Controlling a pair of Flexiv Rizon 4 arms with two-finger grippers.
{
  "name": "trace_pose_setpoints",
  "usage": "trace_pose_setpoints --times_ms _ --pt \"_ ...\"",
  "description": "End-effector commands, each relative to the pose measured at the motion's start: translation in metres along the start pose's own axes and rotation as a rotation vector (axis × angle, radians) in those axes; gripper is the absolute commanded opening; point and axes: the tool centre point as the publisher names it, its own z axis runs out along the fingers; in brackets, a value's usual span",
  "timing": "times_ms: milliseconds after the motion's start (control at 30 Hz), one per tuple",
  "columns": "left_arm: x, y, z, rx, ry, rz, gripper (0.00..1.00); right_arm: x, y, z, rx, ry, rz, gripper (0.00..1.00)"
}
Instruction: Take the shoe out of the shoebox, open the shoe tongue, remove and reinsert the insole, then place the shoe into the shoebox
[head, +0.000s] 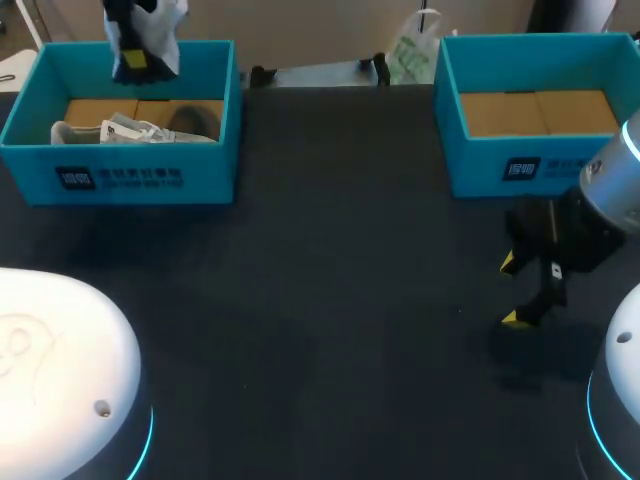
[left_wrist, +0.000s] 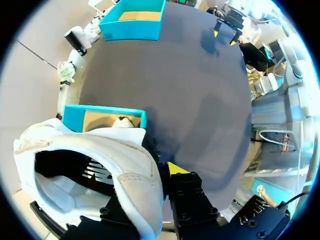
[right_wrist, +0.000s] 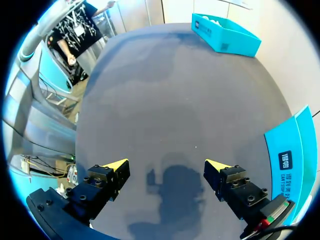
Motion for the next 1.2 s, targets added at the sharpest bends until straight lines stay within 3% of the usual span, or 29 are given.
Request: trace_pose_setpoints --times_ms 33,433,633,867,1067,1200 --pt "-0.032 0.021 -0.005 0.019 0.030 0.005 0.00 0.001 0.000 0.000 0.001 -0.002 0.000 1.00" --pt "-0.100 0.061 0.000 -0.013 0.014 0.054 0.00 0.001 0.000 0.000 0.001 -0.002 0.000 1.00" --pt "-0.125 0.079 0.007 -0.023 -0.012 0.078 0.00 0.001 0.000 0.000 0.001 -0.002 0.000 1.00" --pt "-0.143 0.098 0.010 -0.040 -0.012 0.229 0.00 0.001 0.000 0.000 0.001 -0.002 0.000 1.00" --pt "-0.149 0.122 0.009 -0.165 -0.072 0.532 0.00 0.001 0.000 0.000 0.001 -0.002 0.000 1.00" --pt "-0.157 0.133 0.010 -0.202 -0.066 0.529 0.00 0.001 0.000 0.000 0.001 -0.002 0.000 1.00"
